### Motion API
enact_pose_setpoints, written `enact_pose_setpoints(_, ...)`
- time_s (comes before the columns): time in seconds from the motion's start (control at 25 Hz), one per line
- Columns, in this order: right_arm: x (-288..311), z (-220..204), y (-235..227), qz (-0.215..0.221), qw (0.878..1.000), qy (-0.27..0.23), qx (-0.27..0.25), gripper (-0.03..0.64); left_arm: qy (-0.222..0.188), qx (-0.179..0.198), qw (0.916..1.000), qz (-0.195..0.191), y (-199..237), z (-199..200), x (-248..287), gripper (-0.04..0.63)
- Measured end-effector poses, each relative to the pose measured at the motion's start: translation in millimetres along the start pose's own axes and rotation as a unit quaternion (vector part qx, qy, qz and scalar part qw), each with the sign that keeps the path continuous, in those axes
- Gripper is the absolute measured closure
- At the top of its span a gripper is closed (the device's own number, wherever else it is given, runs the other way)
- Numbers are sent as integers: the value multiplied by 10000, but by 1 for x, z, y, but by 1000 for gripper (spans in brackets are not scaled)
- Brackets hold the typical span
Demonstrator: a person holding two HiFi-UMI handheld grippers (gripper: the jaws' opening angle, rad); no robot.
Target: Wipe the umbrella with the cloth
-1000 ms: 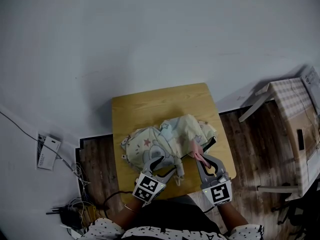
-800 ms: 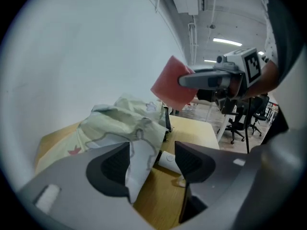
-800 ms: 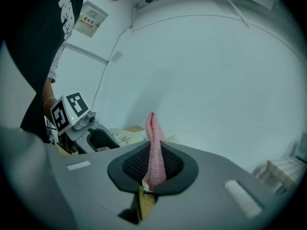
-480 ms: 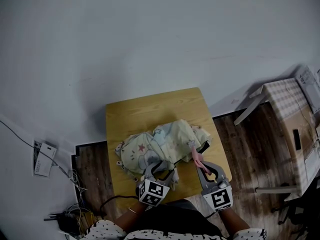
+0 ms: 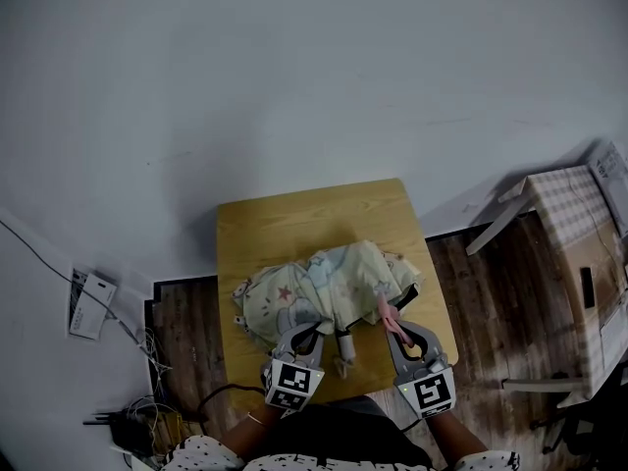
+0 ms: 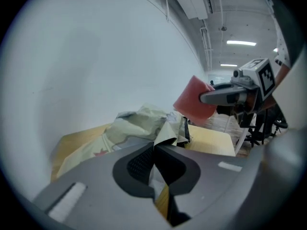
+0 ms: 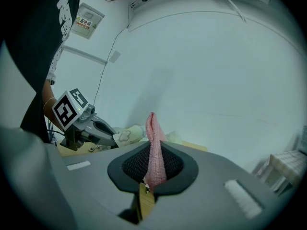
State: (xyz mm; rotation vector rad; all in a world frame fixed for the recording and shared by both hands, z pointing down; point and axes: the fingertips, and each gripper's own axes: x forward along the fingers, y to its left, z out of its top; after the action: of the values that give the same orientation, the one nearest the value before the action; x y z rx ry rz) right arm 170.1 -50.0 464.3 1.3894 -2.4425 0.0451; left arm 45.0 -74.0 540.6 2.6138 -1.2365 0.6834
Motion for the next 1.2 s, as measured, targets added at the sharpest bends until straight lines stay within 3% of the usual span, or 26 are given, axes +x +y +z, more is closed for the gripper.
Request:
enact_pose_setpoints(0.28,15,8,4,117,9996,-196,191,584,-433,-407,9974,417,35,2,-31,595)
enact_pose_setpoints(0.44,26,17,4,90,9992,-241,316,584,-469,-855,9941,482,51,-11,-46,595)
enact_pose_setpoints(0.6,42,28,12,0,9986,-359,384,584,-634,-1167,9907,293,63,-10,-59,595)
enact_pose_setpoints(0.84,67,50,39,108,9990,-334,289,584,-563,-1434,9880,99,87,-20,-73,595)
enact_pose_setpoints(1.2,116,77,79,537,9976,-380,-226,584,-603,-1432,9878,-110,104,-34,-83,594)
